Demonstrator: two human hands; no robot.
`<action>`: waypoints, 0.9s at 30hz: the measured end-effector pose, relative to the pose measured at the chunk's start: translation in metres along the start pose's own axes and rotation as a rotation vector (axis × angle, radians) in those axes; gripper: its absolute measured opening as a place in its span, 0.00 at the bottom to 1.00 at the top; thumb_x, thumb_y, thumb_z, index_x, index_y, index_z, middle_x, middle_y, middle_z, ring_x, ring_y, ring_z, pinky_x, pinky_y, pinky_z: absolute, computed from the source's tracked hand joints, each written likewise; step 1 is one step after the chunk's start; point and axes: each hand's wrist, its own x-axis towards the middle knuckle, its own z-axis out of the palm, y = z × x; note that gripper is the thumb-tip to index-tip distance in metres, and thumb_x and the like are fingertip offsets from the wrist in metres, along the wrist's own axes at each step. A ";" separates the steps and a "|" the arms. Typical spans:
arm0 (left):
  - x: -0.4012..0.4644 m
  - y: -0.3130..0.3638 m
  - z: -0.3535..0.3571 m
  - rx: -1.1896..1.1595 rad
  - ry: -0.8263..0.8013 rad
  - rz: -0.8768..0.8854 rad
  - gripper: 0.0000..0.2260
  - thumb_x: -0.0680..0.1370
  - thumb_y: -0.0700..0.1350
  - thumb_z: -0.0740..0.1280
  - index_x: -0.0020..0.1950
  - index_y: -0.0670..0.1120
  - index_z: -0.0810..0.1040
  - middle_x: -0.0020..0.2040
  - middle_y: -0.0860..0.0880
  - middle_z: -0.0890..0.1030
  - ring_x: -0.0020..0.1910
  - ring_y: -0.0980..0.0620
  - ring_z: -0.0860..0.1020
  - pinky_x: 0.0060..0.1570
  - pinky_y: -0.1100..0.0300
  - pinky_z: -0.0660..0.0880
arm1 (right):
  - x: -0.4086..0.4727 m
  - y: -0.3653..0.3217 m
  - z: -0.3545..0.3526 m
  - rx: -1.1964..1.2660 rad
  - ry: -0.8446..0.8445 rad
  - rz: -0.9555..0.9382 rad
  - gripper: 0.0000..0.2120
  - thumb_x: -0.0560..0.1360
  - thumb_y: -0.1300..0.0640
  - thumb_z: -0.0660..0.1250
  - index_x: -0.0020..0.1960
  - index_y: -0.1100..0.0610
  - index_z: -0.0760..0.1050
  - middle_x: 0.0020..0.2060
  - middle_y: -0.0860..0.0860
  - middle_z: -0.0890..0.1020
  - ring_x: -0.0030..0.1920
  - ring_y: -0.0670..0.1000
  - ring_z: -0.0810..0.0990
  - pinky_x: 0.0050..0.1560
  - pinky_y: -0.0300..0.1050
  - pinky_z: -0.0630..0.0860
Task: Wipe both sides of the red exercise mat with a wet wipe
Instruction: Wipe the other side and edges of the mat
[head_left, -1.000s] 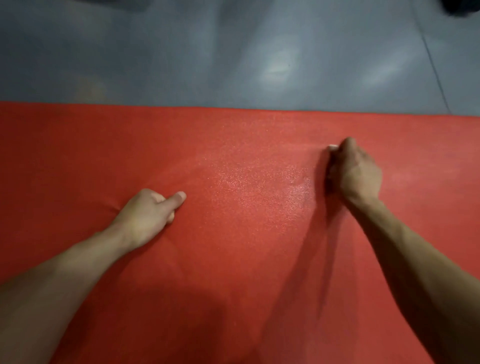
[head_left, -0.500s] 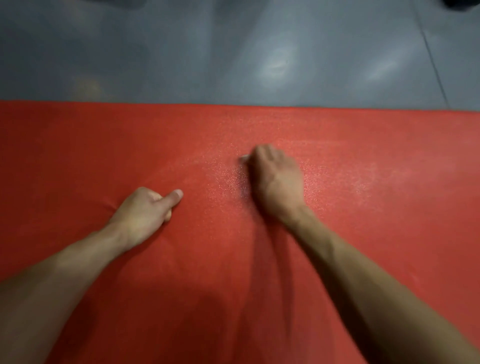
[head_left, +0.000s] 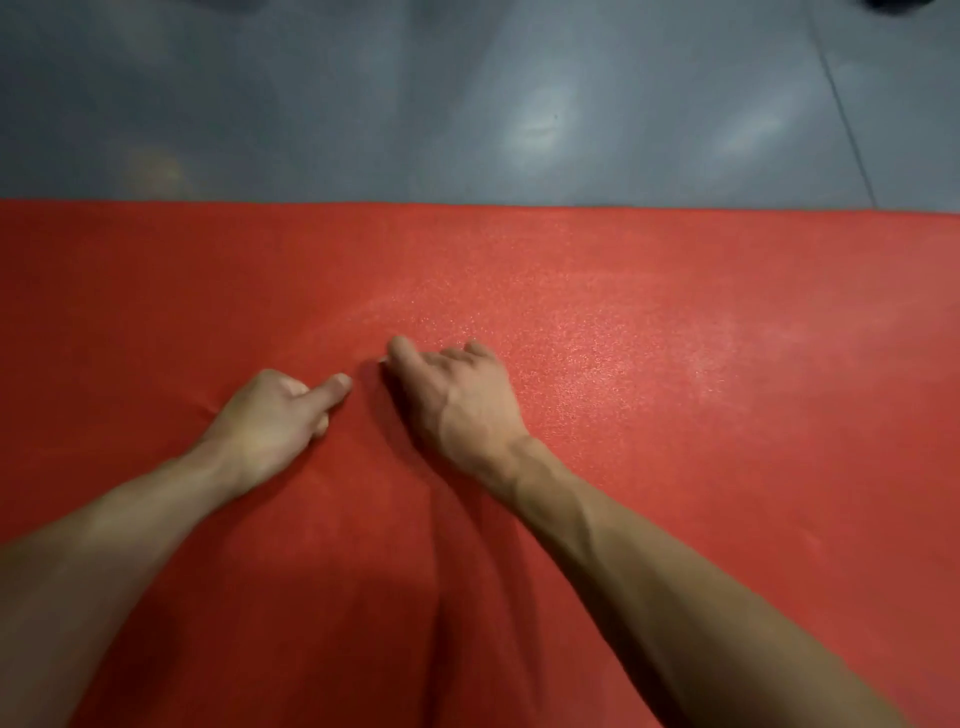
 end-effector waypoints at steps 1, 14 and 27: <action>0.000 0.000 0.000 -0.008 0.000 -0.004 0.32 0.81 0.59 0.66 0.19 0.46 0.69 0.18 0.51 0.64 0.15 0.54 0.60 0.28 0.61 0.57 | -0.005 0.022 -0.005 -0.024 0.033 0.047 0.11 0.76 0.57 0.69 0.51 0.52 0.67 0.25 0.49 0.75 0.25 0.56 0.75 0.31 0.45 0.68; -0.001 0.001 -0.001 0.012 0.009 0.014 0.33 0.82 0.57 0.65 0.18 0.45 0.68 0.18 0.51 0.64 0.14 0.54 0.59 0.28 0.60 0.57 | -0.010 0.024 0.004 -0.130 0.042 0.236 0.15 0.72 0.60 0.68 0.54 0.56 0.65 0.24 0.49 0.76 0.23 0.55 0.76 0.35 0.45 0.69; 0.000 -0.001 0.001 0.017 0.020 0.030 0.28 0.81 0.58 0.66 0.25 0.44 0.71 0.18 0.49 0.67 0.16 0.53 0.63 0.28 0.59 0.62 | 0.006 0.133 -0.035 -0.251 -0.082 0.683 0.14 0.83 0.55 0.54 0.66 0.61 0.65 0.46 0.63 0.84 0.44 0.66 0.83 0.38 0.52 0.67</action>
